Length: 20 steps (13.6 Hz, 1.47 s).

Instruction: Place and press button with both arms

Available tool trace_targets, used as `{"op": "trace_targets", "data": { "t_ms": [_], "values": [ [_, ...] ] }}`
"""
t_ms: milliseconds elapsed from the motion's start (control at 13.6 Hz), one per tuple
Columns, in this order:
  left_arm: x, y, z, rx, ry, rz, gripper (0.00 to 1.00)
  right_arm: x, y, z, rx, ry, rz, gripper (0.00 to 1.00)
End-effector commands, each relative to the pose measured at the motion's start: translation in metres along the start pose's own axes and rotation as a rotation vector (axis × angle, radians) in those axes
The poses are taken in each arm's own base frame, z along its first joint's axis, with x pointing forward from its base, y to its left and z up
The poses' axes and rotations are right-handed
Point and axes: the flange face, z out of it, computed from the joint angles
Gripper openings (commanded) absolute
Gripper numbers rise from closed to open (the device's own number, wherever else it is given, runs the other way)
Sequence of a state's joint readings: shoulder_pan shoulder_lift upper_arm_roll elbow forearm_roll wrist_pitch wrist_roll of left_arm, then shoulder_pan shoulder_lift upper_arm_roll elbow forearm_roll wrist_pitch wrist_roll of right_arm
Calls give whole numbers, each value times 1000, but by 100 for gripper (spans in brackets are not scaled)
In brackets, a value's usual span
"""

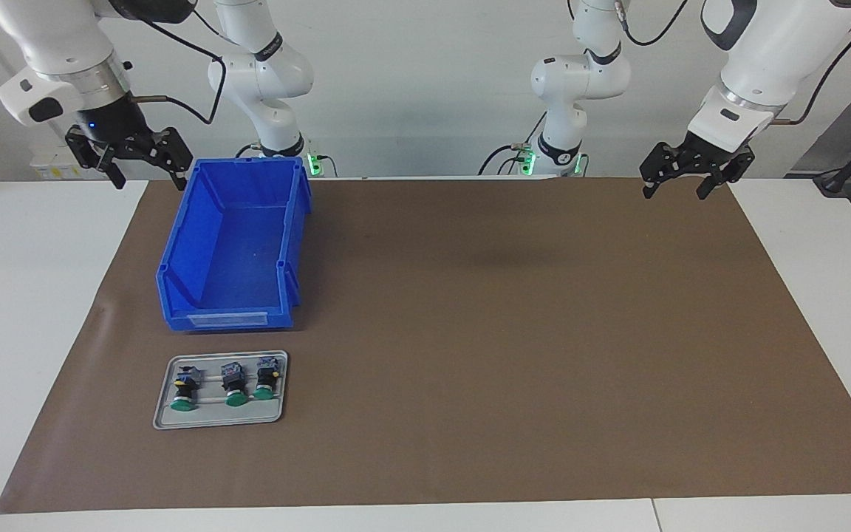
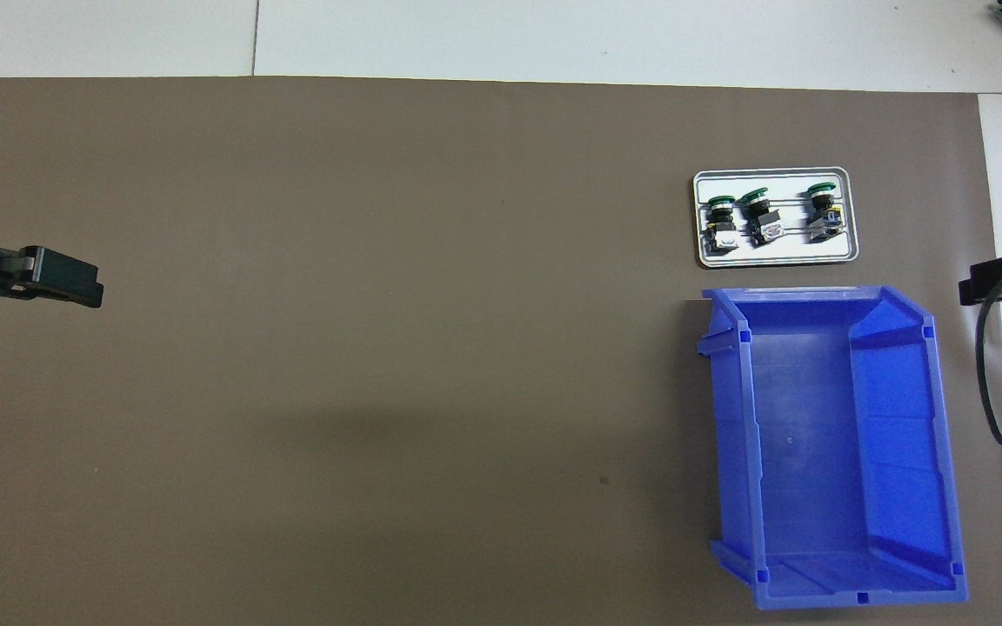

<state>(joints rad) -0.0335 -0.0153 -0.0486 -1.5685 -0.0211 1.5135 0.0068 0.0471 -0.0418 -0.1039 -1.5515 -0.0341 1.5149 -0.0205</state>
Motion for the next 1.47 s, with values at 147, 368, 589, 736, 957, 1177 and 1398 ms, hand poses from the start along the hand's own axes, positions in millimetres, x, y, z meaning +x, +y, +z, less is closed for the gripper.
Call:
{"op": "trace_targets", "data": {
  "t_ms": [147, 368, 589, 736, 957, 1177, 1398],
  "values": [
    [-9, -2, 0, 3, 0, -13, 100, -5, -7, -2, -7, 0, 12, 100],
    [-9, -2, 0, 3, 0, -13, 100, -5, -7, 0, -7, 6, 8, 100],
    [-9, -2, 0, 3, 0, -13, 100, -5, -7, 1, -7, 7, 1, 100],
    [-9, -3, 0, 2, 0, -14, 100, 0, -9, 3, -4, 12, -9, 100],
    [-9, -2, 0, 3, 0, -13, 100, 30, -15, 29, 8, 59, -41, 100],
    [-9, -3, 0, 2, 0, -14, 100, 79, -22, 82, 32, 106, -61, 100],
    [-9, -3, 0, 2, 0, -14, 100, 127, -31, 158, 42, 141, -112, 100]
  ]
}}
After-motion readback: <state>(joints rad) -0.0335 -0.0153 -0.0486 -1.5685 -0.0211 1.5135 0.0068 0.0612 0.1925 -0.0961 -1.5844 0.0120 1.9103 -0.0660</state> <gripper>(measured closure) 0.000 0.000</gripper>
